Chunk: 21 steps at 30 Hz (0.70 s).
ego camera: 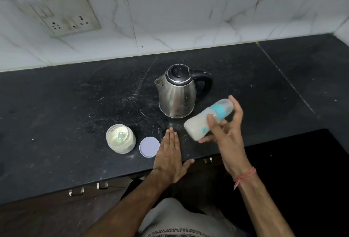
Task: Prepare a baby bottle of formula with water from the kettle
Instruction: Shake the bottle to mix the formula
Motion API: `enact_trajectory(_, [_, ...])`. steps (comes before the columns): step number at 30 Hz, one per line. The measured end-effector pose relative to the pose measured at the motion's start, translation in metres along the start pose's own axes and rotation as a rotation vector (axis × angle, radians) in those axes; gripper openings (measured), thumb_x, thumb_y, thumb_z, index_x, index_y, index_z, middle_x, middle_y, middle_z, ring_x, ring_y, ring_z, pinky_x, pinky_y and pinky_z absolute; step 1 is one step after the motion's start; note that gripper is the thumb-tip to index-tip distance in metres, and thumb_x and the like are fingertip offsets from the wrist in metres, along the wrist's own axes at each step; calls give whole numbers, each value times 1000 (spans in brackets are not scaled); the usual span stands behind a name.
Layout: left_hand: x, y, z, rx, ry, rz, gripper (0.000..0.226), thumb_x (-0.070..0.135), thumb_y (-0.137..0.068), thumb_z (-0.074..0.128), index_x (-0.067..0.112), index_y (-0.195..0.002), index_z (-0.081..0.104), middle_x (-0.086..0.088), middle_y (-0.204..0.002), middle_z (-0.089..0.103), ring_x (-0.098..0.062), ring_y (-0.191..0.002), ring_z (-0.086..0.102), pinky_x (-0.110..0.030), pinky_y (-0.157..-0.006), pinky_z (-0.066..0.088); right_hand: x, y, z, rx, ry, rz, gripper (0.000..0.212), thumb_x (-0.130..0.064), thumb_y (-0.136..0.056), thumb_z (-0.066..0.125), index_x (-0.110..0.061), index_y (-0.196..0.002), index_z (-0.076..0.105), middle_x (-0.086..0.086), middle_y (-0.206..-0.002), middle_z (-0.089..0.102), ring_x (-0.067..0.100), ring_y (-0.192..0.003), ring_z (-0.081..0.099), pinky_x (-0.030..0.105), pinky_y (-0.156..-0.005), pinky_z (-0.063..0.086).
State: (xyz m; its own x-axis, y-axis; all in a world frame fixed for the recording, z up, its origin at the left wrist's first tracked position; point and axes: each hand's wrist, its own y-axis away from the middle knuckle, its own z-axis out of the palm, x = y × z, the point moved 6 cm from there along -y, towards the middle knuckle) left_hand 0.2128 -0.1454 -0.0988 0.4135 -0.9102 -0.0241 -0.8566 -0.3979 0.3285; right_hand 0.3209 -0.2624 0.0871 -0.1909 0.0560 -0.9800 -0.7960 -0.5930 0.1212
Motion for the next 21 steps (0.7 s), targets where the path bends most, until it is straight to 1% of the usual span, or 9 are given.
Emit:
enact_trajectory(2, [2, 3, -4, 5, 18, -6, 118, 83, -106, 18, -8, -170, -19, -34, -179, -24, -44, -170, -23, -52, -140, -3, -4, 0, 1, -53, 20, -12, 83, -22, -98, 75, -44, -163, 27, 2, -126, 70, 32, -113, 77, 50, -65, 68])
enact_trajectory(4, [2, 4, -4, 3, 20, -4, 118, 83, -106, 20, -7, -171, -21, -34, -179, -25, -44, -170, -23, -51, -140, -3, -5, 2, 5, -132, 56, -42, 84, -13, -99, 76, -41, -162, 30, -1, -123, 74, 34, -111, 77, 51, -62, 68])
enact_trajectory(7, [2, 3, -5, -10, 13, -12, 117, 82, -107, 17, -10, -169, -20, -35, -178, -27, -44, -170, -23, -52, -140, -3, -8, 2, -8, 71, -60, -90, 79, -17, -100, 72, -35, -163, 27, 0, -124, 71, 26, -109, 78, 44, -61, 67])
enact_trajectory(8, [3, 4, -6, -12, 2, -12, 117, 82, -108, 17, -10, -169, -19, -36, -177, -27, -45, -170, -22, -53, -140, -3, -8, 2, -8, 76, -67, -82, 80, -19, -100, 72, -35, -163, 25, -2, -123, 71, 25, -107, 78, 43, -61, 67])
enact_trajectory(11, [4, 3, -5, -7, -27, -5, 116, 81, -108, 17, -10, -170, -18, -39, -176, -27, -49, -169, -21, -54, -139, -1, -4, 4, 3, -63, 6, -76, 83, -11, -99, 74, -38, -163, 28, 4, -123, 75, 32, -106, 79, 43, -59, 67])
enact_trajectory(14, [4, 3, -5, -6, -31, -9, 116, 81, -108, 16, -12, -169, -18, -39, -176, -26, -49, -169, -21, -54, -139, -1, -2, 2, -4, 36, -52, -54, 79, -18, -100, 72, -37, -163, 27, 7, -124, 69, 29, -106, 78, 44, -61, 68])
enact_trajectory(17, [4, 4, -6, 5, -35, 1, 115, 81, -108, 20, -8, -171, -19, -38, -177, -25, -50, -169, -21, -54, -139, -2, 1, 0, 7, -120, 38, -14, 82, -13, -99, 76, -42, -161, 31, 12, -125, 73, 35, -107, 78, 44, -61, 67])
enact_trajectory(20, [5, 3, -9, -7, -30, 0, 114, 79, -110, 19, -11, -169, -20, -39, -176, -26, -50, -169, -20, -54, -140, -4, -1, -4, -1, -5, -25, -20, 77, -15, -102, 73, -41, -161, 30, 12, -131, 67, 31, -109, 78, 43, -62, 68])
enact_trajectory(21, [5, 4, -9, -8, -25, -2, 114, 79, -110, 18, -11, -168, -21, -38, -176, -26, -50, -169, -21, -54, -140, -5, -2, -6, 0, -22, -26, -7, 77, -15, -102, 72, -41, -161, 29, 10, -130, 68, 30, -110, 78, 43, -63, 68])
